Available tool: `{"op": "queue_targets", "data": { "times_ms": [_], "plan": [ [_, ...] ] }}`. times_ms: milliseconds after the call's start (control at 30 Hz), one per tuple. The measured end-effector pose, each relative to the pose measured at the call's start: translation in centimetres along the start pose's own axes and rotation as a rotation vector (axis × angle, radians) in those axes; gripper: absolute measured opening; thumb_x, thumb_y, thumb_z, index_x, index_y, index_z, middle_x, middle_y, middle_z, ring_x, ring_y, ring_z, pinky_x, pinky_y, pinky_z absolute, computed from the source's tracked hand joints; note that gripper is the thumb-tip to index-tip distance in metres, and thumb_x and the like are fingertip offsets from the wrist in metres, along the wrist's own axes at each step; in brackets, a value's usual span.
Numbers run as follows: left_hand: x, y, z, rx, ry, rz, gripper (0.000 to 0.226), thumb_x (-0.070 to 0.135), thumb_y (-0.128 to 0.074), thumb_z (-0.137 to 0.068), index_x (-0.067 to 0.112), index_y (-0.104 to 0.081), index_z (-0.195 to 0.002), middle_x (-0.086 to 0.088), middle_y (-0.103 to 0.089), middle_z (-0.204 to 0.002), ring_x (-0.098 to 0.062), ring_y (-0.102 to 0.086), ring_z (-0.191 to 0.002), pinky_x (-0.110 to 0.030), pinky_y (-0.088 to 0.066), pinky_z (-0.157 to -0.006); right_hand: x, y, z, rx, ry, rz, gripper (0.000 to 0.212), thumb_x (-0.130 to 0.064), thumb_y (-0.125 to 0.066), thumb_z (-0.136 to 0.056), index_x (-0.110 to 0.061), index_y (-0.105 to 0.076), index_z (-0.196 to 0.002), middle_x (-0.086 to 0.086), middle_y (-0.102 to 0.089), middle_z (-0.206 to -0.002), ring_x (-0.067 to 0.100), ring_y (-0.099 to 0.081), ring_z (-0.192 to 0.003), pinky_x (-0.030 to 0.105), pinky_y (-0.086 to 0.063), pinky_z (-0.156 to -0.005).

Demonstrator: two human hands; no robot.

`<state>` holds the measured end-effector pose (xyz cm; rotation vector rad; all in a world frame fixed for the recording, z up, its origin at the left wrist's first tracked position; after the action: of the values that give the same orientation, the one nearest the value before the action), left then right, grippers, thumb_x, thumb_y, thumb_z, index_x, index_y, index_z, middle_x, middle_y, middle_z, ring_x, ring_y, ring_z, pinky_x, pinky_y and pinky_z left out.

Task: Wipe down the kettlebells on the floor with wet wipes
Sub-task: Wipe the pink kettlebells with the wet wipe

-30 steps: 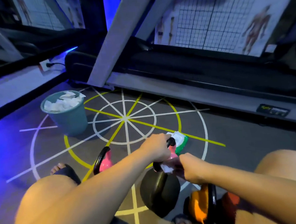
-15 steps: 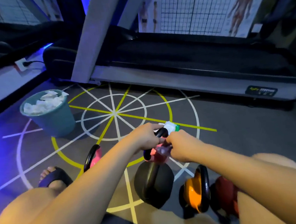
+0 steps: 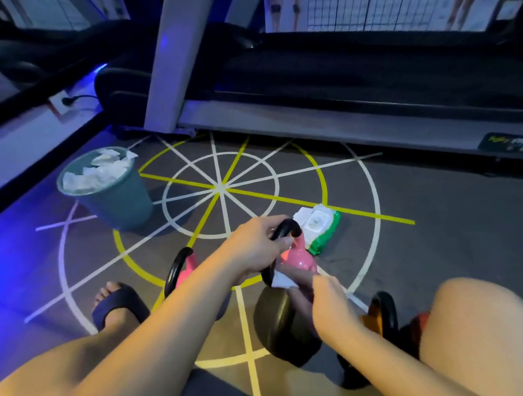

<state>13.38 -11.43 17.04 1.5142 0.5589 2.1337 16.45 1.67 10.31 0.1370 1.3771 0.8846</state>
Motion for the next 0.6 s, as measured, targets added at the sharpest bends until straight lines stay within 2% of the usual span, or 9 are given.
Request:
{"op": "queue_targets", "data": {
  "times_ms": [33,100,167,233,300,333,433,500,600],
  "plan": [
    [0.0,-0.2,-0.1,-0.010,0.006,0.003,0.022,0.027,-0.063,-0.098,0.047,-0.066,-0.105,0.010,-0.075,-0.104,-0.018,-0.071,-0.099,-0.047,-0.056,-0.095,0.2,-0.8,-0.1,-0.032,-0.006,0.059,0.025,-0.028,-0.051,-0.096,-0.026,-0.064,-0.117,0.002,-0.070,-0.100,0.019,-0.065,-0.093,0.037,-0.053,-0.085],
    [0.0,-0.2,-0.1,-0.024,0.023,0.028,0.024,0.026,-0.063,-0.098,0.048,-0.066,-0.107,0.009,-0.075,-0.103,-0.018,-0.072,-0.097,-0.046,-0.057,-0.093,-0.5,-1.0,-0.5,-0.016,0.028,0.104,0.031,-0.034,-0.047,-0.097,-0.029,-0.061,-0.125,0.003,-0.067,-0.100,0.020,-0.064,-0.091,0.034,-0.051,-0.080],
    [-0.1,-0.2,-0.1,-0.017,0.038,0.057,0.027,0.025,-0.063,-0.099,0.045,-0.066,-0.115,0.009,-0.075,-0.108,-0.019,-0.070,-0.103,-0.045,-0.055,-0.097,-0.8,-0.4,-0.8,-0.033,-0.005,-0.169,0.025,-0.024,-0.050,-0.101,-0.026,-0.065,-0.121,0.001,-0.072,-0.090,0.014,-0.066,-0.082,0.027,-0.048,-0.071],
    [-0.3,-0.4,0.0,0.005,0.068,0.101,0.035,0.024,-0.063,-0.099,0.039,-0.063,-0.131,0.011,-0.073,-0.118,-0.016,-0.066,-0.110,-0.042,-0.050,-0.104,-0.4,-0.9,-1.0,-0.151,-0.100,-0.594,0.020,-0.014,-0.049,-0.104,-0.011,-0.067,-0.110,0.008,-0.071,-0.075,0.017,-0.064,-0.067,0.026,-0.048,-0.063],
    [-0.3,-1.0,-0.3,-0.003,0.070,0.111,0.039,0.024,-0.063,-0.099,0.037,-0.060,-0.136,0.012,-0.071,-0.121,-0.013,-0.066,-0.111,-0.040,-0.050,-0.105,-0.3,-1.3,-0.8,-0.209,-0.114,-0.734,0.022,-0.016,-0.049,-0.104,-0.005,-0.068,-0.105,0.013,-0.068,-0.074,0.020,-0.061,-0.065,0.029,-0.049,-0.062],
    [0.0,-1.4,-0.5,-0.011,0.062,0.108,0.039,0.024,-0.063,-0.099,0.038,-0.060,-0.135,0.012,-0.072,-0.118,-0.014,-0.067,-0.107,-0.040,-0.052,-0.102,-0.1,-1.2,-0.9,-0.183,-0.078,-0.656,0.024,-0.022,-0.049,-0.104,-0.008,-0.069,-0.105,0.011,-0.069,-0.076,0.019,-0.062,-0.067,0.030,-0.050,-0.064],
    [0.4,-1.9,-0.7,-0.015,0.078,0.108,0.042,0.025,-0.063,-0.098,0.041,-0.058,-0.136,0.010,-0.073,-0.114,-0.020,-0.072,-0.095,-0.042,-0.057,-0.094,-1.9,0.7,-1.2,0.012,0.270,0.075,0.039,-0.042,-0.041,-0.089,-0.030,-0.069,-0.114,-0.006,-0.071,-0.100,0.011,-0.064,-0.088,0.026,-0.048,-0.077],
    [0.5,-1.8,-0.6,0.006,0.089,0.116,0.042,0.027,-0.064,-0.098,0.043,-0.058,-0.137,0.011,-0.072,-0.118,-0.018,-0.070,-0.101,-0.042,-0.055,-0.097,-3.6,0.6,-0.7,0.076,0.504,0.444,0.023,-0.032,-0.054,-0.084,-0.032,-0.063,-0.105,-0.008,-0.068,-0.100,0.018,-0.063,-0.079,0.027,-0.044,-0.065],
    [0.5,-1.9,-0.3,0.014,0.110,0.200,0.043,0.023,-0.062,-0.099,0.041,-0.058,-0.138,0.012,-0.069,-0.125,-0.013,-0.067,-0.108,-0.039,-0.056,-0.096,-4.5,1.3,0.4,0.213,0.550,0.748,0.051,-0.018,-0.086,-0.057,-0.027,-0.069,-0.104,-0.010,-0.070,-0.104,0.022,-0.064,-0.064,0.027,-0.044,-0.046]
  ]
}}
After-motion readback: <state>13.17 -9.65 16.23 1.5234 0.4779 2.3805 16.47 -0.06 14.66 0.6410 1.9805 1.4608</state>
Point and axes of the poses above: each hand's wrist, its own z-axis away from the middle knuckle, its own y-axis out of the back of the hand, x = y × z, the point moved 10 cm from there along -z, towards the middle knuckle
